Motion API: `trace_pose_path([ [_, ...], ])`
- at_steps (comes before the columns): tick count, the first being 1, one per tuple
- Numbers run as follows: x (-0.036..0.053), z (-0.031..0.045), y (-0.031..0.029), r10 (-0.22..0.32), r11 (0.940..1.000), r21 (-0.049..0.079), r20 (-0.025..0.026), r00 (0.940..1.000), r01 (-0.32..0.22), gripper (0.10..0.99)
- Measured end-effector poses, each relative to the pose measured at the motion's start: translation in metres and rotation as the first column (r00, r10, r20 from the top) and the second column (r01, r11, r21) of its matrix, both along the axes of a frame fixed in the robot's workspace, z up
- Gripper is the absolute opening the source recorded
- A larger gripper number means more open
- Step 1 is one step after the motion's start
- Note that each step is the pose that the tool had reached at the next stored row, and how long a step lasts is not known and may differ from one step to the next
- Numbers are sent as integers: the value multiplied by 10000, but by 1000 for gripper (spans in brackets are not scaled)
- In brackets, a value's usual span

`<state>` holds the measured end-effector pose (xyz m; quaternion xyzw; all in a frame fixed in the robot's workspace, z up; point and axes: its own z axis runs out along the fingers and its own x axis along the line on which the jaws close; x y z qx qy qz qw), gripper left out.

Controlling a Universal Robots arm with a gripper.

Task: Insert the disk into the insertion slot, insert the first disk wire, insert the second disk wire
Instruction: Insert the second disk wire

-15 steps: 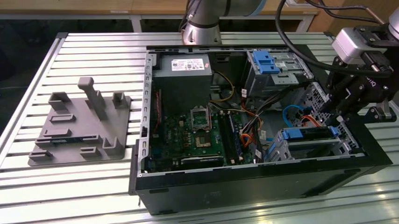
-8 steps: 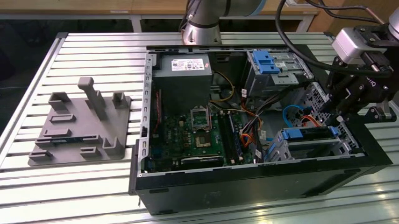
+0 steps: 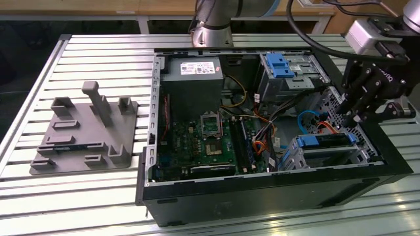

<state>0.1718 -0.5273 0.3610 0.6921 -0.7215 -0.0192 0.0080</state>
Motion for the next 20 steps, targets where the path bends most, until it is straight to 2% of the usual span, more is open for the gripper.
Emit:
trace_pose_path([
  [4,0,21,107,0,9998,-203,-1,10000,0,357],
  [6,0,24,152,0,9993,-387,0,10000,0,357],
  [11,-18,24,210,13,9926,-1210,-9,10000,-14,357],
  [14,-28,23,263,19,9871,-1599,-10,10000,-21,357],
  [20,-39,24,483,18,9803,-1976,-10,10000,-20,357],
])
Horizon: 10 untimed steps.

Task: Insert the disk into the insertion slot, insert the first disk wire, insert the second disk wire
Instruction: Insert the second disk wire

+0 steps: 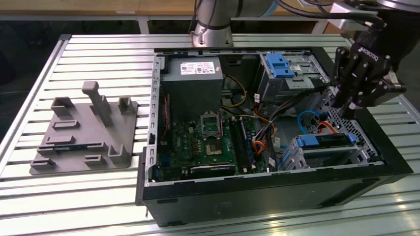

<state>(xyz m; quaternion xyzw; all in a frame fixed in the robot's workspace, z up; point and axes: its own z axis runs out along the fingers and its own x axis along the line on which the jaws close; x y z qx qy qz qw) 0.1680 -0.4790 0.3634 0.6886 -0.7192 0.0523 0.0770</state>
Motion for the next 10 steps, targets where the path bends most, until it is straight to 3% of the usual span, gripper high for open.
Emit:
trace_pose_path([
  [2,-14,-1,61,1,9999,-104,0,10000,-1,357],
  [6,-36,-3,106,5,9997,-233,-9,10000,-5,357],
  [10,-60,-4,118,200,9985,-508,-109,9997,-205,357],
])
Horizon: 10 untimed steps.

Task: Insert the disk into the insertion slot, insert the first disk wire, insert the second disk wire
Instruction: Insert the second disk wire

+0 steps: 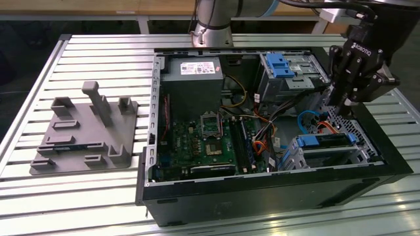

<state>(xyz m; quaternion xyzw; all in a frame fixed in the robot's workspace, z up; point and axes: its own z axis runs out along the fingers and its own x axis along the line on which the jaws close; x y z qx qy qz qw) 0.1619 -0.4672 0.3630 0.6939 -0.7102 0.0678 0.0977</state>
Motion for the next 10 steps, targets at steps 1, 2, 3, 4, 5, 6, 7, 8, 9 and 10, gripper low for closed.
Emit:
trace_pose_path([
  [1,-4,-1,1,86,9999,-69,-16,10000,-86,357],
  [2,-6,-2,1,203,9997,-123,-24,9998,-204,357],
  [3,-6,-6,1,352,9993,-144,-31,9994,-353,357],
  [4,-8,-9,1,494,9987,-148,-34,9988,-494,357],
  [5,-11,-11,1,610,9980,-149,-34,9981,-610,357],
  [6,-13,-13,1,722,9973,-149,-35,9974,-722,357],
  [7,-15,-16,1,823,9965,-148,-34,9966,-823,357],
  [8,-19,-18,1,917,9957,-149,-34,9958,-917,357],
  [9,-26,-19,2,985,9950,-151,-34,9951,-985,357],
  [10,-37,-20,2,1031,9946,-151,-34,9947,-1032,357],
])
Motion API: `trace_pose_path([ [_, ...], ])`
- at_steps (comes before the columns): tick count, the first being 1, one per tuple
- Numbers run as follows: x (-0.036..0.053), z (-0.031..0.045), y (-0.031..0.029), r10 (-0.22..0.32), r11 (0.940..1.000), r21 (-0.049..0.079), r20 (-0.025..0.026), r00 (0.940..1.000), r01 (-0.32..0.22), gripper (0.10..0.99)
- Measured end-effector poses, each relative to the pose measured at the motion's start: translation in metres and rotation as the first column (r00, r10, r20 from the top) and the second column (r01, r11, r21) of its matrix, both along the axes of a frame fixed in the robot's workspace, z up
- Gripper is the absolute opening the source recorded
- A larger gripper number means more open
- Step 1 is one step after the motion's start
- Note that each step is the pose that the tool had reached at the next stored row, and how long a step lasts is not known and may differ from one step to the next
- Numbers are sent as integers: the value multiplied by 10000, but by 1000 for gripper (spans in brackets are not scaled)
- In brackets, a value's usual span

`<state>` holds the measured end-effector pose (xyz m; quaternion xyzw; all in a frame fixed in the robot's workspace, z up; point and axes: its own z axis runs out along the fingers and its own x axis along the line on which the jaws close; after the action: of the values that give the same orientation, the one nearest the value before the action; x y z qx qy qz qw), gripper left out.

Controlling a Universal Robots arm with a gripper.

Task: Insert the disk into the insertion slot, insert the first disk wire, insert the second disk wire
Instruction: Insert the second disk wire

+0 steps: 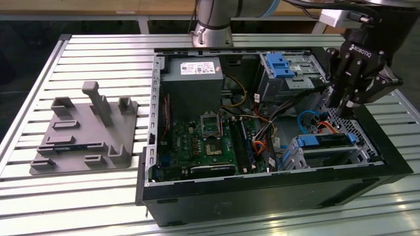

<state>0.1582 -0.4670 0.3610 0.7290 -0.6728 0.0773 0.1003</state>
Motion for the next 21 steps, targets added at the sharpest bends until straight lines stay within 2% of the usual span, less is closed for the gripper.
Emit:
trace_pose_path([
  [9,-191,-20,-1,199,9998,3,0,9998,-199,357],
  [21,-198,-69,-1,195,9997,-114,-3,9998,-195,357],
])
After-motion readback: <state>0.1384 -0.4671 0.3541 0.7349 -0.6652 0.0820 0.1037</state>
